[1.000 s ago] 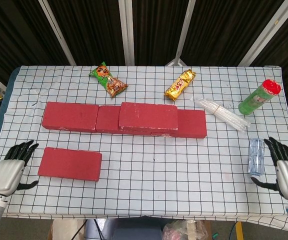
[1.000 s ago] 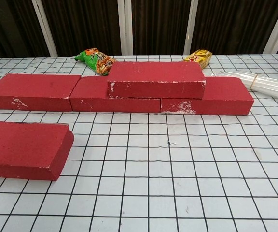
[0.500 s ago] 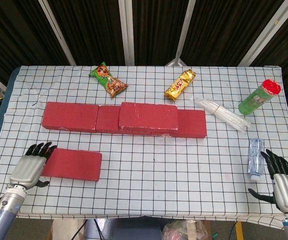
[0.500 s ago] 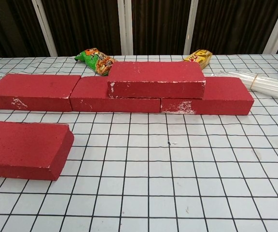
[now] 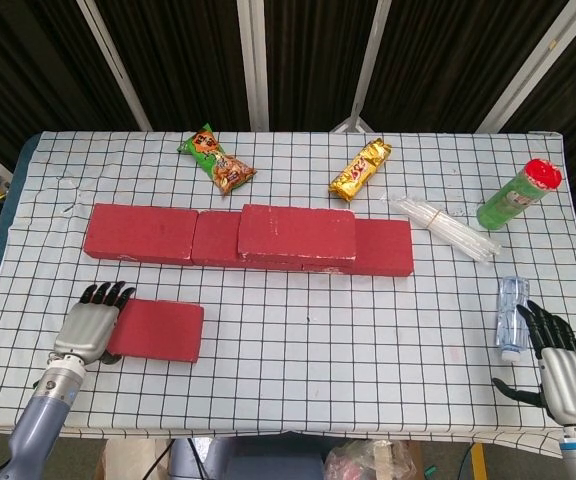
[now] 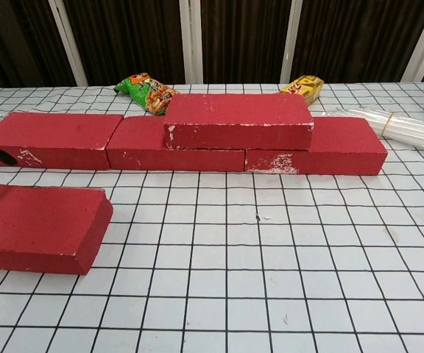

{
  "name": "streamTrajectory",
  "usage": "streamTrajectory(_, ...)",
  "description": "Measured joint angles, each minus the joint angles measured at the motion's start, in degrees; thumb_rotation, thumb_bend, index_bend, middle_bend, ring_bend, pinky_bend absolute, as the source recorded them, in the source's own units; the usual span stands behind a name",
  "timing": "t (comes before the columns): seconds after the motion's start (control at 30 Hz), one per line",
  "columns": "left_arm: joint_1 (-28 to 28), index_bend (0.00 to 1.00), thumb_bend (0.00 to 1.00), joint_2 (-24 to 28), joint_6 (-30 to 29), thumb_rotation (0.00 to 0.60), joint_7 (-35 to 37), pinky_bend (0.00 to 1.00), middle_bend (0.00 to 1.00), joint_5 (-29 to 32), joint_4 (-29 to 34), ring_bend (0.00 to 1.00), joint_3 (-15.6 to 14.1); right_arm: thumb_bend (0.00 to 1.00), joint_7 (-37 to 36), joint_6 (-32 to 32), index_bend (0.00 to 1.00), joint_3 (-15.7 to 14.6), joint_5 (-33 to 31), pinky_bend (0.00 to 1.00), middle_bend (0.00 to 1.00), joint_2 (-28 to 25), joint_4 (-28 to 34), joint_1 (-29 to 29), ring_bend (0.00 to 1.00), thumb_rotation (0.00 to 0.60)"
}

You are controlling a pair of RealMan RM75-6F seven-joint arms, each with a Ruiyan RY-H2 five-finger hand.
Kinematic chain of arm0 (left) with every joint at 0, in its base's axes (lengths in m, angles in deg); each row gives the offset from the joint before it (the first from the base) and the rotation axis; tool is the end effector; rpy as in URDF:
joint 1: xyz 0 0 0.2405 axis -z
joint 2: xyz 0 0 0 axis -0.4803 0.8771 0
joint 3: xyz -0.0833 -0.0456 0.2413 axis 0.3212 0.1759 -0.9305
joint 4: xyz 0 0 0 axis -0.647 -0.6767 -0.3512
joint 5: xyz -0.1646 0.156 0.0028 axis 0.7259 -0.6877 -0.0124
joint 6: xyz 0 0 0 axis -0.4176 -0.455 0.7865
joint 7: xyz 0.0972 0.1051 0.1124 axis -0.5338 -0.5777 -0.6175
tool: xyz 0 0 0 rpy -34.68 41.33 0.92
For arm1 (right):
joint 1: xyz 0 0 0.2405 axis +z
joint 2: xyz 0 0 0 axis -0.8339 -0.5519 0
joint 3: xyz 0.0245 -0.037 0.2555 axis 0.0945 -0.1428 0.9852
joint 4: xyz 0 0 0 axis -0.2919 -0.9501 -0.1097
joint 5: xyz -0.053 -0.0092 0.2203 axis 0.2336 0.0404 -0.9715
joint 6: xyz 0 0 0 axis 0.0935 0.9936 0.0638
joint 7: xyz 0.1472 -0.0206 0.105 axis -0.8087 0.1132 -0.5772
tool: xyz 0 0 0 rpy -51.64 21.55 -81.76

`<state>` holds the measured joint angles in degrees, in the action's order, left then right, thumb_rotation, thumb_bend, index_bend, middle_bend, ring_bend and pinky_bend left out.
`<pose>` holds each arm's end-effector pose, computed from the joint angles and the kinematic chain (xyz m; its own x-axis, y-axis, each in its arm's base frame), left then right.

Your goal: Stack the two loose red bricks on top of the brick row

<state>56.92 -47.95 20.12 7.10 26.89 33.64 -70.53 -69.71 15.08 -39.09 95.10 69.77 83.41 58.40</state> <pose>-0.2241 0.2766 0.0350 0.6053 0.4272 0.6717 0.7709 -0.1040 -0.6284 -0.3099 -0.1930 0.1405 0.2455 -0.0968 0.9645 -0.9632 0.0881 0.2540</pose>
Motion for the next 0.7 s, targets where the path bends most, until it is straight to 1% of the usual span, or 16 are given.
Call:
streamTrajectory(0.27, 2.64, 0.0, 0.0, -2.28, 0.07, 0.6, -1.42, 0.0, 0.0, 4.29, -2.49, 0.0, -0.43, 0.13, 1.22, -0.74, 0.0, 0.27, -1.24, 0.0, 0.0, 0.14, 0.64, 0.0, 0.0, 0.6)
streamTrajectory(0.4, 3.75, 0.0, 0.0, -2.83, 0.61, 0.6, -1.31, 0.0, 0.0, 5.43, -3.45, 0.0, -0.83, 0.13, 1.64, -0.84, 0.0, 0.42, -1.69, 0.0, 0.0, 0.12, 0.92, -0.09, 0.0, 0.6)
streamTrajectory(0.57, 4.82, 0.0, 0.0, -3.38, 1.77, 0.6, -0.65, 0.0, 0.06, 5.82, -4.77, 0.0, -1.35, 0.13, 1.81, -0.92, 0.0, 0.57, -1.9, 0.0, 0.0, 0.28, 0.98, -0.14, 0.0, 0.6)
streamTrajectory(0.7, 5.5, 0.05, 0.0, -3.86, 2.1, 0.6, -0.26, 0.0, 0.12, 5.37, -5.65, 0.0, -1.87, 0.13, 1.88, -1.28, 0.0, 0.69, -2.23, 0.0, 0.0, 0.42, 0.88, -0.06, 0.0, 0.6)
